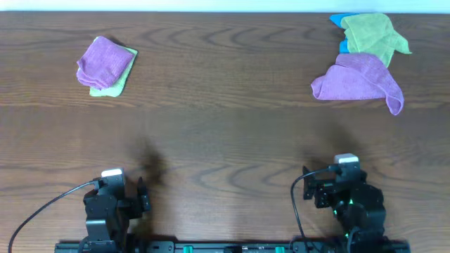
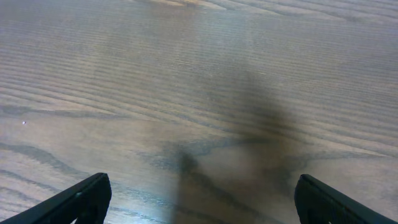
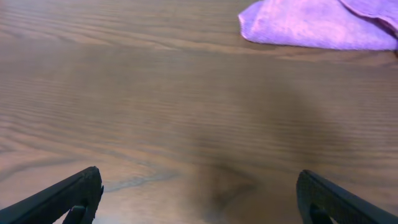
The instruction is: Fold the cloth
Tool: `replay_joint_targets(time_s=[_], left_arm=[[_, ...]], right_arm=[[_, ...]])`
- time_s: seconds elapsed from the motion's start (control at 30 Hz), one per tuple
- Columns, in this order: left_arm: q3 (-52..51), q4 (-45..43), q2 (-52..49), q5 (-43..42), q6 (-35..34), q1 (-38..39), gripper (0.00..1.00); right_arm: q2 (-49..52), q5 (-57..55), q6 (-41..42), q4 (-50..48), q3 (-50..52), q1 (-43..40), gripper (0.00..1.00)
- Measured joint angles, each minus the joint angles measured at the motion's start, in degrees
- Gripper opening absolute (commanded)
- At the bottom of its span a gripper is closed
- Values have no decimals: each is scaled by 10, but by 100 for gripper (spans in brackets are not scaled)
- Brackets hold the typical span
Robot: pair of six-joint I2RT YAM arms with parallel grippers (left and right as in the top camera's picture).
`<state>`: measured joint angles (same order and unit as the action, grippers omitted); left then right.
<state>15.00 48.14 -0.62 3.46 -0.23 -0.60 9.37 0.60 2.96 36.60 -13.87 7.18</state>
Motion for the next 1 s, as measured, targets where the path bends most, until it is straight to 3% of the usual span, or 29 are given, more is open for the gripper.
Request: replay_joint_targets(time_s=[0.33,1.0], left_arm=[[0,0,0,0,0,0,95],[0,0,0,0,0,0,95]], right_arm=[[-63,2,-37,4,42,-51,99],[-84,0,-64,15,42,-52,99]])
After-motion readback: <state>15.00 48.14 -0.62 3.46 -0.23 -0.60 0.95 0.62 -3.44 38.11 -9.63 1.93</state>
